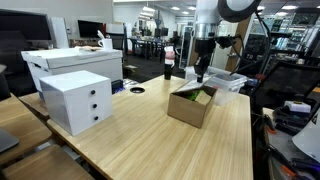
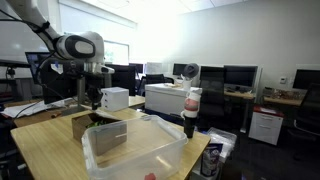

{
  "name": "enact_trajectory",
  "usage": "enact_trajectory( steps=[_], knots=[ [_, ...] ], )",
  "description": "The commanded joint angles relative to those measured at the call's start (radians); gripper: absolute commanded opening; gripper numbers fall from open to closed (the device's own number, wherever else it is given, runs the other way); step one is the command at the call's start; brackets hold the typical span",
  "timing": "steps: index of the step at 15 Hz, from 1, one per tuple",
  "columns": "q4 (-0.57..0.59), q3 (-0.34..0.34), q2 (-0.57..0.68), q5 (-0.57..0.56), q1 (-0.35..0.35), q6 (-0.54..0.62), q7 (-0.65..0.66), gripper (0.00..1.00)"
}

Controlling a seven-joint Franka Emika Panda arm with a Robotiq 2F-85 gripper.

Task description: Close the lid of the cardboard box

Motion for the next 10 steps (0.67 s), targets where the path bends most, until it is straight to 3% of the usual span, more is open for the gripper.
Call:
enact_trajectory(
  steps=[1,10],
  knots=[
    [-0.045,-0.002,-0.012,0.088,-0.006,0.042,-0.098,0.00],
    [-0.083,-0.006,0.018,0.085,-0.014,0.050,-0.119,0.00]
  ],
)
